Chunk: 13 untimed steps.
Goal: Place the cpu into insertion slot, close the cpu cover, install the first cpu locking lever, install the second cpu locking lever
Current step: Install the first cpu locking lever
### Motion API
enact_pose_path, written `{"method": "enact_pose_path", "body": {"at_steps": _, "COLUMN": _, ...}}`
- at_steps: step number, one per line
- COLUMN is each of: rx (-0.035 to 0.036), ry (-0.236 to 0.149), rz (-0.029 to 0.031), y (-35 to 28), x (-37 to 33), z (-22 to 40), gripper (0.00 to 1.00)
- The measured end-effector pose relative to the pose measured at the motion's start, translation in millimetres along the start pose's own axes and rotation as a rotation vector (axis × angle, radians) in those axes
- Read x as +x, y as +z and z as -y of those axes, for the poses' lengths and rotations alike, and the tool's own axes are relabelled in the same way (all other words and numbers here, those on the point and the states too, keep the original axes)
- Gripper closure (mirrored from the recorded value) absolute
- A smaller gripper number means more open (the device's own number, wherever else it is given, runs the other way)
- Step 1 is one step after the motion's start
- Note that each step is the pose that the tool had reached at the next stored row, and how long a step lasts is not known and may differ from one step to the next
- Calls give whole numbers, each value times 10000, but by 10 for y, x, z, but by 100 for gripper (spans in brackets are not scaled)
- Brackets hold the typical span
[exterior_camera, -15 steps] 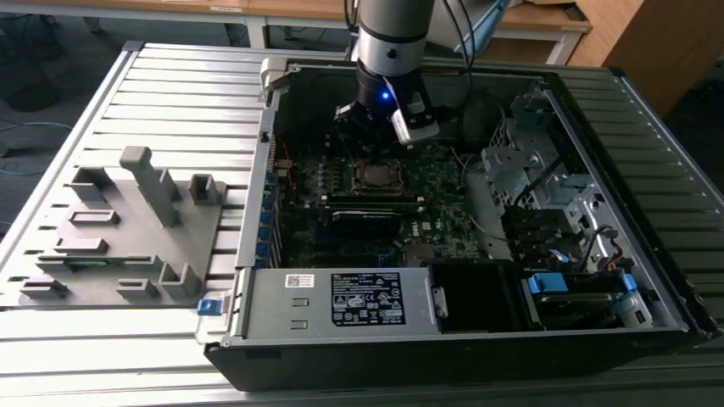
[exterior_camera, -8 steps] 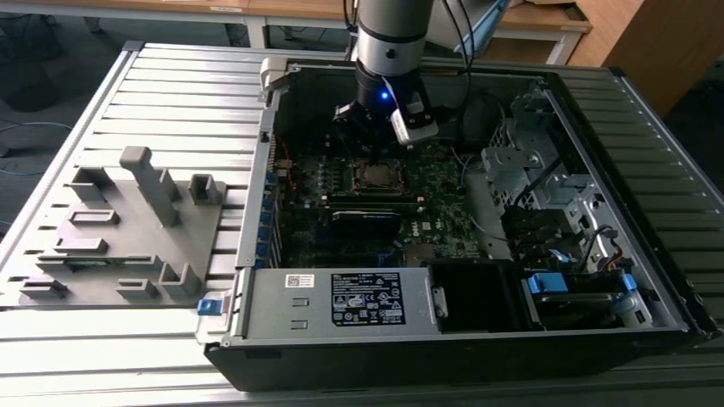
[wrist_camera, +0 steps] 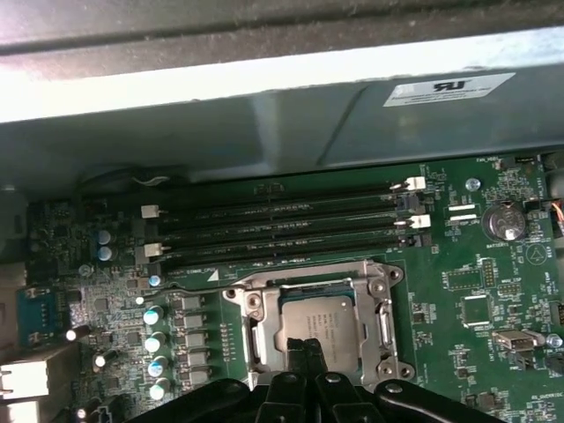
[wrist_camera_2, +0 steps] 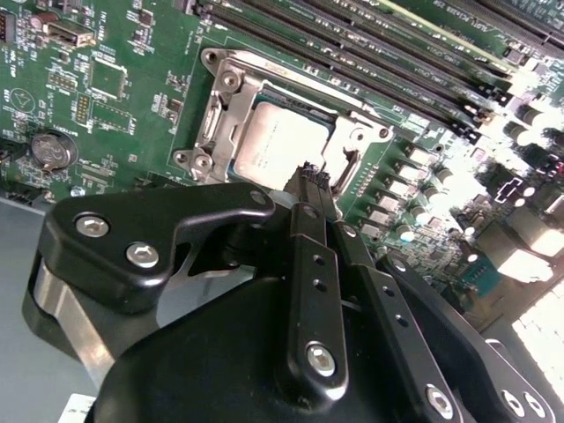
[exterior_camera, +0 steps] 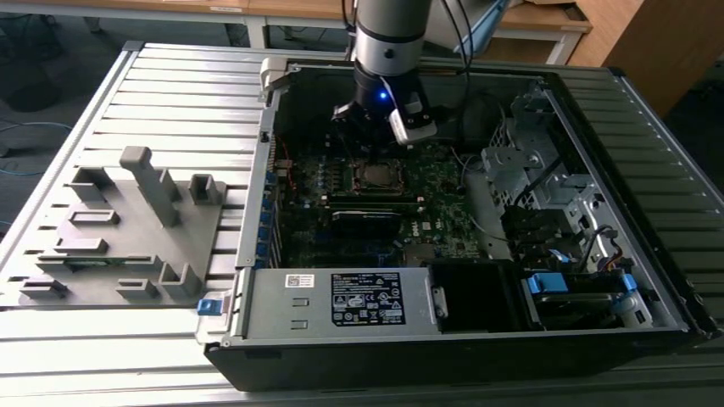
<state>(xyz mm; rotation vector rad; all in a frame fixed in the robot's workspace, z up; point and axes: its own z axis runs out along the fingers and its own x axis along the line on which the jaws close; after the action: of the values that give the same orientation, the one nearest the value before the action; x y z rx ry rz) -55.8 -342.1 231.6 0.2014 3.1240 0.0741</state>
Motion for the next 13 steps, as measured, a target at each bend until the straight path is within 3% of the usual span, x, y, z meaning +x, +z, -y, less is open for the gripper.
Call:
{"method": "enact_pose_path", "body": {"at_steps": 4, "rx": 0, "ry": -1, "rz": 1, "y": -1, "x": 42, "z": 5, "gripper": 89}}
{"method": "enact_pose_path", "body": {"at_steps": 13, "rx": -2, "ry": -1, "rz": 1, "y": -34, "x": 43, "z": 3, "gripper": 89}}
